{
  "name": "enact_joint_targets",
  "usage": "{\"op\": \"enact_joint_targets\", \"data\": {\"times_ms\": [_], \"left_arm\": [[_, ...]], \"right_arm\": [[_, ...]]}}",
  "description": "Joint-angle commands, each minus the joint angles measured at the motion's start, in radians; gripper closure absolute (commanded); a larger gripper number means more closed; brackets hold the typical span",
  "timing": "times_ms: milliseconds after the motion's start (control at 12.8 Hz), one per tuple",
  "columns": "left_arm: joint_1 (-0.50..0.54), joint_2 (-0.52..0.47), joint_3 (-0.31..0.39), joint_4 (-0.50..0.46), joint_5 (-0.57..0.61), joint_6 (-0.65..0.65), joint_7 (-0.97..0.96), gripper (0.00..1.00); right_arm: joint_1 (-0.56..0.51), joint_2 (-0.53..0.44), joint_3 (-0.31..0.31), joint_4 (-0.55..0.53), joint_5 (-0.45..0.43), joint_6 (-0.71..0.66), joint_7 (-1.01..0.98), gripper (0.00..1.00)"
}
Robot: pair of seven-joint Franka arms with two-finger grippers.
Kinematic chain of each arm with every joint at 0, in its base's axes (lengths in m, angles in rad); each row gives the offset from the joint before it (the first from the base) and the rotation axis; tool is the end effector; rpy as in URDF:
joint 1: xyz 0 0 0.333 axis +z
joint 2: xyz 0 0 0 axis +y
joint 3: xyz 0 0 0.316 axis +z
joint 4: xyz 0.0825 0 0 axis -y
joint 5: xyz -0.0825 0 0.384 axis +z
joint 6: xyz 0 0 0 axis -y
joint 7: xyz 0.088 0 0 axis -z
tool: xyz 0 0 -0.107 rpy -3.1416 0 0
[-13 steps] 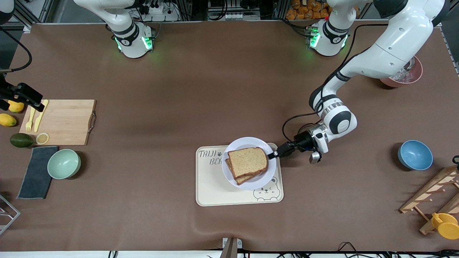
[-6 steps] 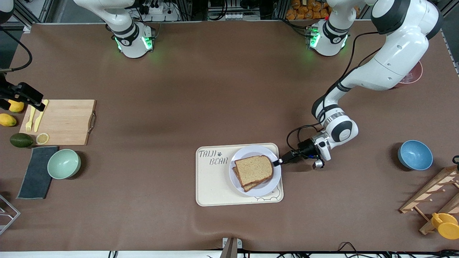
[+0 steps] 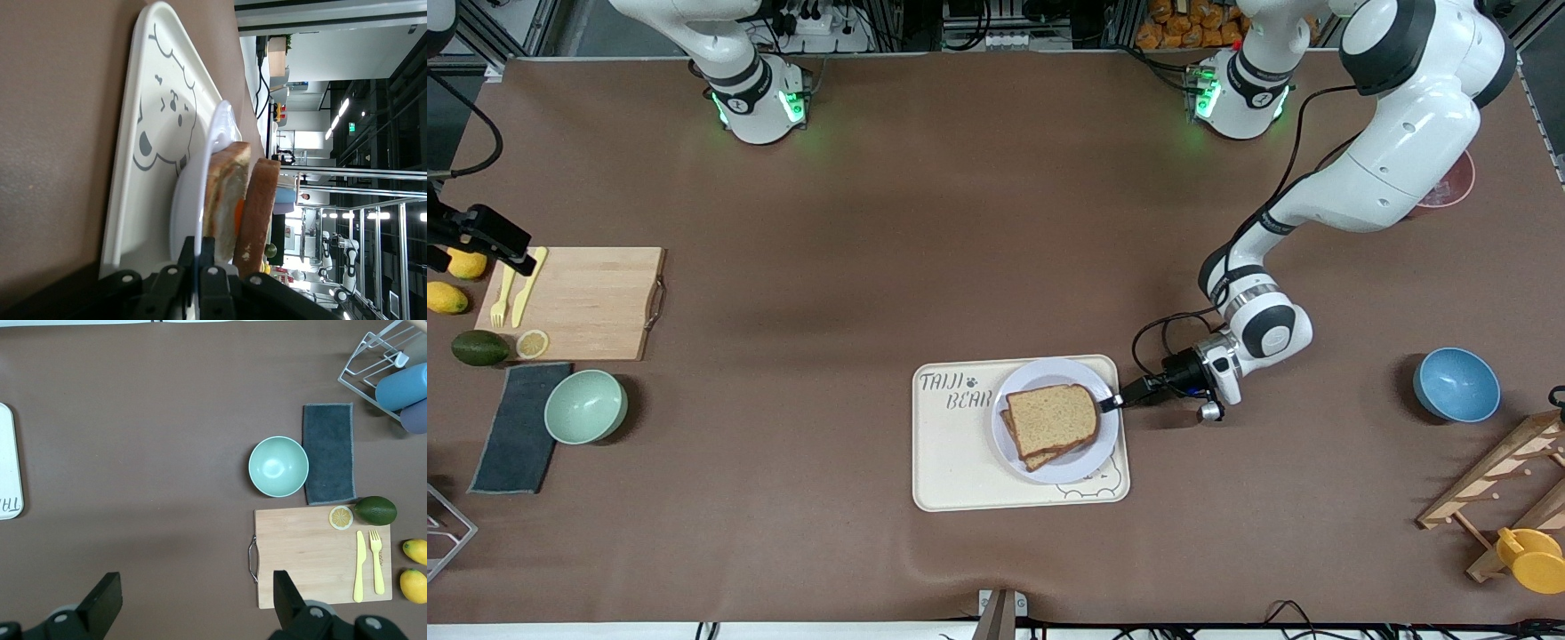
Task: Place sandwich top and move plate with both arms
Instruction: 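Open the left gripper and release the plate rim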
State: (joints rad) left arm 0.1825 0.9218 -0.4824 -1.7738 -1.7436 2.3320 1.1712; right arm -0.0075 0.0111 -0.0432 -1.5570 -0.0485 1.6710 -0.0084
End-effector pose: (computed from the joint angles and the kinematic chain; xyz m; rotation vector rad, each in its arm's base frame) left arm 0.6017 -0.1918 0.0862 1.7941 0.3150 0.2493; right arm 0.5673 -0.0334 0.6343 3.0851 -0.0616 0.1566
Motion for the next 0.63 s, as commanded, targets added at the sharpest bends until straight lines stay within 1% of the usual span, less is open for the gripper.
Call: {"op": "enact_joint_targets", "data": {"times_ms": [0,548], "left_arm": [[-0.018,0.02,0.019,0.017,0.026,-0.014,-0.016,0.0],[-0.002,-0.007,0.025,-0.007,0.027,-0.013,-0.03,0.0]], "right_arm": [[-0.022,-0.003,0.013,0.002,0.021,-0.007,-0.002,0.0],[-0.022,0.001,0.013,0.005,0.021,-0.004,-0.002,0.0]]}}
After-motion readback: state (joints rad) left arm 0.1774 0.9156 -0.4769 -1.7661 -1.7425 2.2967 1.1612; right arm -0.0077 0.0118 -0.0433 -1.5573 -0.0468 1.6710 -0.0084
